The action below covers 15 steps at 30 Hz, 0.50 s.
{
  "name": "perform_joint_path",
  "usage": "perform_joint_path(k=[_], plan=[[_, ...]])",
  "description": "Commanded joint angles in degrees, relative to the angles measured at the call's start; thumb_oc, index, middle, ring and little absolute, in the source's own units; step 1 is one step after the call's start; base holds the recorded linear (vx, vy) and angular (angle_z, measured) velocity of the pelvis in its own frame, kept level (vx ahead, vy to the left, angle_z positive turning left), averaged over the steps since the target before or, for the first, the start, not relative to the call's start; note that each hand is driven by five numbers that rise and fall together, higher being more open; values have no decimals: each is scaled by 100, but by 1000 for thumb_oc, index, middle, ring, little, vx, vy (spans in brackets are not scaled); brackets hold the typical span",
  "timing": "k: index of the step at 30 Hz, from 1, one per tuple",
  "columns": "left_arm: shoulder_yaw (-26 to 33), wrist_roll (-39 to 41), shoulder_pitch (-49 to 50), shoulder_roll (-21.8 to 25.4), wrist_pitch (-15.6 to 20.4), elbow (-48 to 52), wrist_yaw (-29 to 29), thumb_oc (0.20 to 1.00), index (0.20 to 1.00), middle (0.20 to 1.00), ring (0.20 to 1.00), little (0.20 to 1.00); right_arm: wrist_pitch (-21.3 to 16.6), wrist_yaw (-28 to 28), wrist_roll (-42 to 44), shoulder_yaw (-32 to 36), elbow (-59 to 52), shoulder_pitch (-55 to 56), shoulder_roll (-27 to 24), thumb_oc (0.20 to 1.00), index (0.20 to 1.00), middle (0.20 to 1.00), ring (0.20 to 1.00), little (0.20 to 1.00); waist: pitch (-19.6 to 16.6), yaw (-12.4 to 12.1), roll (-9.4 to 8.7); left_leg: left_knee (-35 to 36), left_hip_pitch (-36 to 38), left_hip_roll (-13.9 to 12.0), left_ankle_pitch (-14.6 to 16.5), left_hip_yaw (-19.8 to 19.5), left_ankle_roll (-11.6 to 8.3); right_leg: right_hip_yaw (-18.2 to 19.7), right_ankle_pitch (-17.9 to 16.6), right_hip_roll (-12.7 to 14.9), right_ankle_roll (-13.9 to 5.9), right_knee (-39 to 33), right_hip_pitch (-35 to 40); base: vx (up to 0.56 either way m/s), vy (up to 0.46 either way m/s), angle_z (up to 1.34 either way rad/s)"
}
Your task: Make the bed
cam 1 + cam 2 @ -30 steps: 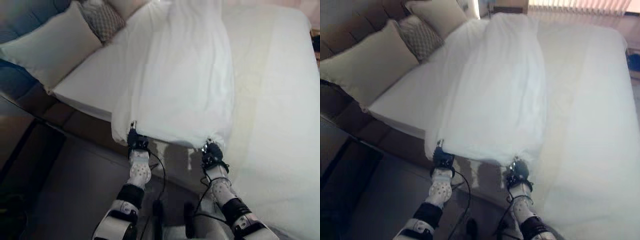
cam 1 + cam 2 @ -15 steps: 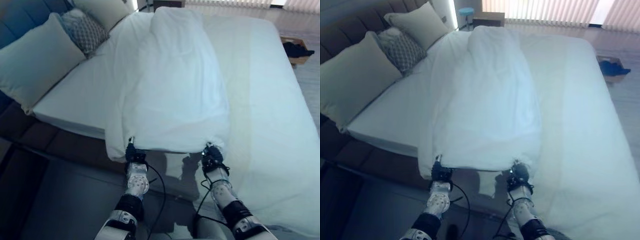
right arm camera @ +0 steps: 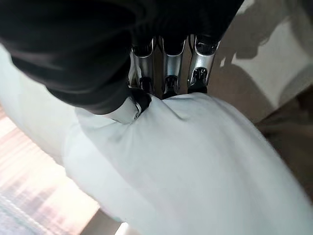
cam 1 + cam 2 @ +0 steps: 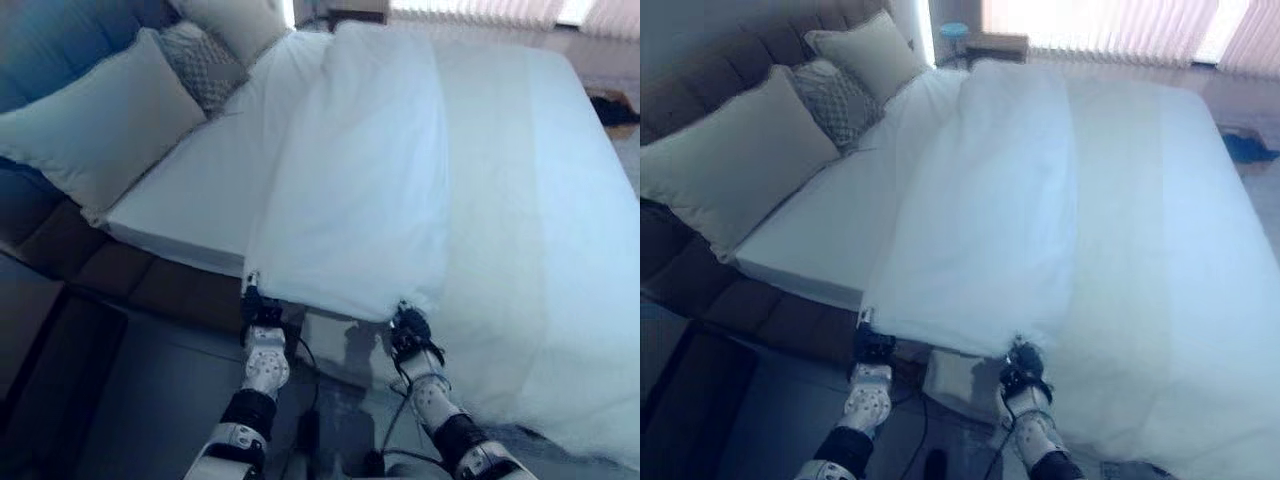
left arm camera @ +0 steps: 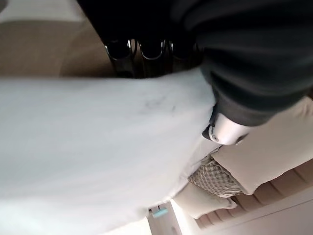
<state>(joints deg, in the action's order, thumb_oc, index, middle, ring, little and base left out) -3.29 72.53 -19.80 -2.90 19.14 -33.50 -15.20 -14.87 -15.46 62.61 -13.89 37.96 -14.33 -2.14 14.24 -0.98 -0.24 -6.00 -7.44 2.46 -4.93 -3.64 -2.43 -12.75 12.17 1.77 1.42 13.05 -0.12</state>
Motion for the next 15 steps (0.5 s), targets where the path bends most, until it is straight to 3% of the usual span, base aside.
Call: perform_joint_path(k=[1,4,8,11,15], plan=[[618,-194,480,526,547,527,54,200,200,200,200,200,-233,65,-137,207,-231,17,-269,200,200,200,200,200,45,-281,-206,-1075,-155,158,776,190,-333,248,-372,27,-351,-328,-27,57,134,-10],[715,-86,565,553,564,476,-3,200,200,200,200,200,-180,43,-152,188,-213,75,-236,200,200,200,200,200,-107,-303,-263,-642,-245,-382,612,-27,-218,396,-359,153,-456,-374,-23,115,178,-38],[714,9,598,502,530,368,-70,200,200,200,200,200,-120,-77,-181,259,-202,84,-252,200,200,200,200,200,-185,-350,-190,-53,-208,-774,177,-561,-384,561,-318,315,-570,-458,87,133,283,-28],[595,58,600,455,464,316,-18,200,200,200,200,200,-6,-82,-317,274,-326,129,-271,200,200,200,200,200,-295,-285,-130,125,10,-646,355,-480,-351,594,-428,655,-797,-418,159,146,446,-1],[494,-35,540,559,444,282,15,200,200,200,200,200,64,-36,-427,175,-357,72,-177,200,200,200,200,200,-258,-295,-207,-90,11,-258,662,-199,-66,749,-927,1102,-961,-74,-80,71,427,5]])
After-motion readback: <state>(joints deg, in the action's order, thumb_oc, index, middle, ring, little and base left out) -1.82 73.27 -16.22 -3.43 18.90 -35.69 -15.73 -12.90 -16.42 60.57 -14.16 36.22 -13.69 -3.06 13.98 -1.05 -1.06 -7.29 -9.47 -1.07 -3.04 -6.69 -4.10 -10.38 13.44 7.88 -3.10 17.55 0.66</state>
